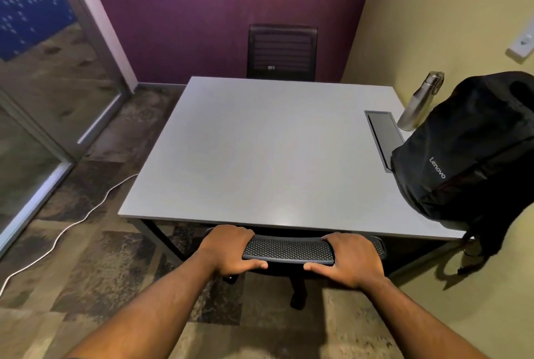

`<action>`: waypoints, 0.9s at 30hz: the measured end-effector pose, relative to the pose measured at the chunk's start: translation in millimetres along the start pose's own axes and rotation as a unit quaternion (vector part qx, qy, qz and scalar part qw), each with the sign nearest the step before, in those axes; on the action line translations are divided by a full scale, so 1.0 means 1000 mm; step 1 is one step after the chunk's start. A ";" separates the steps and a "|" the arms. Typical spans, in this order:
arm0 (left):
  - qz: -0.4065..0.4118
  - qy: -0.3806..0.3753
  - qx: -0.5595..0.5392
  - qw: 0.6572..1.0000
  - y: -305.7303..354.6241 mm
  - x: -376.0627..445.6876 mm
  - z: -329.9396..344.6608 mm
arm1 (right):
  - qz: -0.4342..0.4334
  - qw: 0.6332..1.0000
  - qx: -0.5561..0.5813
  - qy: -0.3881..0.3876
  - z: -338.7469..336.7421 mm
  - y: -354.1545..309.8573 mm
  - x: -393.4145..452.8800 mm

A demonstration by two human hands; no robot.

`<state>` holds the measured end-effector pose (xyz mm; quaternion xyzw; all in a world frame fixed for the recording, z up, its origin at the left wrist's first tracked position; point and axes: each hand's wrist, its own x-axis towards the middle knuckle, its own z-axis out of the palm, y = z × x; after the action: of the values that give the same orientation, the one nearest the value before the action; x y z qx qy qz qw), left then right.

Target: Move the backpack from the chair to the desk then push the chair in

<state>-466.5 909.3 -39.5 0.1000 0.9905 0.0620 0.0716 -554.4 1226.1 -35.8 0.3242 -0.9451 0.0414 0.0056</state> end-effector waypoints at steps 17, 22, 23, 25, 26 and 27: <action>-0.057 -0.100 -0.032 0.993 0.000 0.002 -0.023 | -0.005 0.998 0.016 -0.054 -0.011 -0.004 0.011; -0.069 -0.114 -0.059 0.989 0.000 0.003 -0.027 | -0.006 0.995 0.041 -0.086 -0.015 -0.004 0.016; -0.069 -0.120 -0.066 0.988 0.001 0.003 -0.028 | -0.004 0.993 0.050 -0.107 -0.020 -0.006 0.017; -0.077 -0.137 -0.077 0.985 0.002 0.002 -0.031 | 0.005 0.987 0.064 -0.150 -0.028 -0.009 0.019; -0.080 -0.147 -0.081 0.983 0.002 0.003 -0.033 | 0.009 0.984 0.069 -0.167 -0.032 -0.010 0.021; -0.084 -0.157 -0.082 0.981 0.002 0.003 -0.036 | 0.015 0.980 0.070 -0.187 -0.037 -0.012 0.023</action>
<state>-474.6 908.1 -4.6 0.0188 0.9633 0.1207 0.2390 -565.5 1206.0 3.0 0.3119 -0.9288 0.0464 -0.1944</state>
